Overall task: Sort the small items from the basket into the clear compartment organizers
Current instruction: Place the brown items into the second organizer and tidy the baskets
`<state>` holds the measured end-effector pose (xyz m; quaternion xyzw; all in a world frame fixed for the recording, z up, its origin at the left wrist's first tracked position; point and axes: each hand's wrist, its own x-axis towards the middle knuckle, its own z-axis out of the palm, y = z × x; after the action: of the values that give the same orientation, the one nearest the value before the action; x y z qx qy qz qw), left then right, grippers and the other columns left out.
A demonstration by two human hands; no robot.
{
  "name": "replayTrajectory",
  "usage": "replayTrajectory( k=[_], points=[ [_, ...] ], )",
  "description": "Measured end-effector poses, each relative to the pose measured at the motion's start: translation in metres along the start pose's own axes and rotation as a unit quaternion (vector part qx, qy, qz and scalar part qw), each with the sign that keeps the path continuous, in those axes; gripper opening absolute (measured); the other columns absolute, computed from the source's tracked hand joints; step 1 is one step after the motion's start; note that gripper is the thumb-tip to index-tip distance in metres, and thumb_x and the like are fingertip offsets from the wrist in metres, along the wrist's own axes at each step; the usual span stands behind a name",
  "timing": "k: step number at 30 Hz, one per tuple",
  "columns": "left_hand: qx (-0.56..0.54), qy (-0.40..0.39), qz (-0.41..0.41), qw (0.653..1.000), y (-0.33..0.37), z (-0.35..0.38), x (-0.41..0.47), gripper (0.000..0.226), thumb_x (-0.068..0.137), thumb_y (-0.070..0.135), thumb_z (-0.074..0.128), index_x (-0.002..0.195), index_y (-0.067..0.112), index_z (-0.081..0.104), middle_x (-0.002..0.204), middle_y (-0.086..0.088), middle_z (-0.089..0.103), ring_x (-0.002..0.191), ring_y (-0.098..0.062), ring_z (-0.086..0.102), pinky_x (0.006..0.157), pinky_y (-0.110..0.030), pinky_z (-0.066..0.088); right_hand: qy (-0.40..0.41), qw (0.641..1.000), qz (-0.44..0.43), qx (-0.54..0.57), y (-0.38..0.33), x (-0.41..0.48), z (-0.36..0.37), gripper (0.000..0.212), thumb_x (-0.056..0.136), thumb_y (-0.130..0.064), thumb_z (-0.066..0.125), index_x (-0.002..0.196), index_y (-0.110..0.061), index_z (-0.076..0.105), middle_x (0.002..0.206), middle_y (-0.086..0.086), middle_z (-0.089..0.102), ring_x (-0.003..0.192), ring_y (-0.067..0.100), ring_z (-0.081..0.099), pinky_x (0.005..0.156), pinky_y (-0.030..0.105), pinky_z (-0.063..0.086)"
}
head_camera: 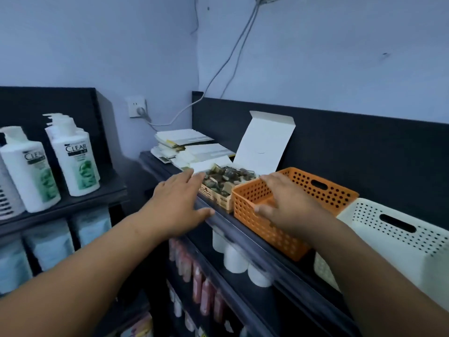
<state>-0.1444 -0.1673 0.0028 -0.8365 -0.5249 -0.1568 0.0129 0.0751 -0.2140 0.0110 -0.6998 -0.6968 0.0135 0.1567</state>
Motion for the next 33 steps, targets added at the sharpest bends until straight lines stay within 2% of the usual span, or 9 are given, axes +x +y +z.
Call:
replayTrajectory(
  k=[7,10,15,18,20,24,27,29,33],
  points=[
    [-0.049,-0.016,0.014,0.999,-0.029,0.027,0.093,0.076,0.087,0.051,0.057,0.15,0.025,0.023,0.153,0.001,0.028,0.138,-0.017,0.031,0.111,-0.034,0.031,-0.047,0.999,-0.006,0.01,0.007,0.106,0.005,0.065,0.092,-0.044,0.057,0.148,-0.026,0.031,0.151,-0.002,0.032,0.131,0.021,0.042,0.103,0.033,0.037],
    [-0.055,-0.061,0.039,0.996,-0.036,0.044,0.124,0.063,0.089,0.043,0.06,0.144,0.028,0.035,0.144,0.001,0.04,0.129,-0.017,0.042,0.105,-0.029,0.036,-0.091,0.996,0.001,-0.009,0.005,0.14,0.018,0.063,0.091,-0.045,0.057,0.146,-0.025,0.034,0.147,0.001,0.037,0.128,0.021,0.044,0.101,0.035,0.041],
    [-0.061,-0.116,0.091,0.987,-0.055,0.068,0.174,0.051,0.089,0.035,0.06,0.137,0.029,0.046,0.138,0.001,0.046,0.124,-0.016,0.046,0.097,-0.024,0.038,-0.135,0.989,0.009,-0.054,-0.003,0.174,0.039,0.057,0.094,-0.044,0.054,0.143,-0.021,0.039,0.146,0.003,0.039,0.131,0.022,0.04,0.102,0.034,0.037],
    [-0.062,-0.151,0.134,0.977,-0.067,0.08,0.197,0.046,0.089,0.037,0.06,0.133,0.031,0.05,0.133,0.003,0.05,0.118,-0.015,0.049,0.092,-0.023,0.039,-0.143,0.986,0.043,-0.068,-0.01,0.189,0.049,0.053,0.091,-0.049,0.055,0.137,-0.023,0.045,0.141,0.002,0.045,0.127,0.024,0.043,0.107,0.047,0.035],
    [-0.046,-0.173,0.168,0.969,-0.072,0.085,0.206,0.041,0.089,0.039,0.059,0.128,0.03,0.054,0.127,0.004,0.055,0.113,-0.014,0.051,0.093,-0.029,0.043,-0.156,0.983,0.066,-0.074,-0.013,0.195,0.054,0.051,0.09,-0.051,0.055,0.133,-0.026,0.047,0.137,-0.001,0.048,0.125,0.024,0.045,0.107,0.055,0.032],
    [-0.063,-0.197,0.229,0.951,-0.08,0.094,0.222,0.028,0.086,0.04,0.06,0.11,0.027,0.062,0.109,0.004,0.062,0.098,-0.014,0.058,0.085,-0.036,0.049,-0.184,0.974,0.093,-0.093,-0.024,0.2,0.056,0.041,0.091,-0.041,0.056,0.127,-0.024,0.052,0.122,0.0,0.056,0.113,0.023,0.053,0.091,0.038,0.045],
    [-0.081,-0.202,0.261,0.941,-0.084,0.099,0.229,0.021,0.085,0.037,0.059,0.101,0.024,0.064,0.102,0.001,0.064,0.091,-0.017,0.059,0.081,-0.035,0.051,-0.175,0.971,0.118,-0.11,-0.031,0.2,0.057,0.034,0.092,-0.032,0.054,0.124,-0.021,0.054,0.119,0.002,0.058,0.105,0.021,0.055,0.081,0.034,0.047],
    [-0.109,-0.203,0.269,0.935,-0.087,0.099,0.234,0.019,0.085,0.036,0.059,0.101,0.026,0.065,0.101,0.003,0.064,0.091,-0.015,0.059,0.08,-0.034,0.051,-0.151,0.973,0.144,-0.096,-0.035,0.199,0.058,0.031,0.091,-0.031,0.057,0.121,-0.023,0.057,0.117,-0.001,0.06,0.102,0.02,0.056,0.083,0.035,0.05],
    [-0.191,-0.194,0.26,0.926,-0.094,0.091,0.246,0.013,0.088,0.034,0.054,0.096,0.032,0.063,0.093,0.011,0.061,0.083,-0.011,0.058,0.066,-0.028,0.044,-0.064,0.978,0.199,0.001,-0.038,0.195,0.051,0.031,0.089,-0.036,0.062,0.118,-0.027,0.059,0.111,-0.005,0.062,0.097,0.015,0.058,0.08,0.031,0.049]
  ],
)
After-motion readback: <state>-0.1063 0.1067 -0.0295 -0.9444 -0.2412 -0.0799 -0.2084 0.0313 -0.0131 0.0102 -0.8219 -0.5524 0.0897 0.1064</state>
